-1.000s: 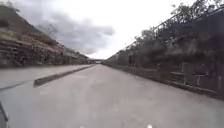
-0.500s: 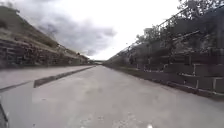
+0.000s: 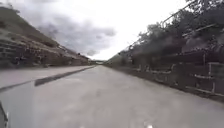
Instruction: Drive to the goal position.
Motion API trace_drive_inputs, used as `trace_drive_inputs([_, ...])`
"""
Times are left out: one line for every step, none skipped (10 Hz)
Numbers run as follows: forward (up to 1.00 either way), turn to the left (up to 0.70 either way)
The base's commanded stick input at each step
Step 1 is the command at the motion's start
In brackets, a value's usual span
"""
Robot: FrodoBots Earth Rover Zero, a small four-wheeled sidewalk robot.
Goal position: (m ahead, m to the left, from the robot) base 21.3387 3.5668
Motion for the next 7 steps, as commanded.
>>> trace_drive_inputs([0.7,0.0])
trace_drive_inputs([0.7,0.0])
trace_drive_inputs([0.7,0.0])
trace_drive_inputs([0.7,0.0])
trace_drive_inputs([0.7,0.0])
trace_drive_inputs([0.7,0.0])
trace_drive_inputs([0.7,0.0])
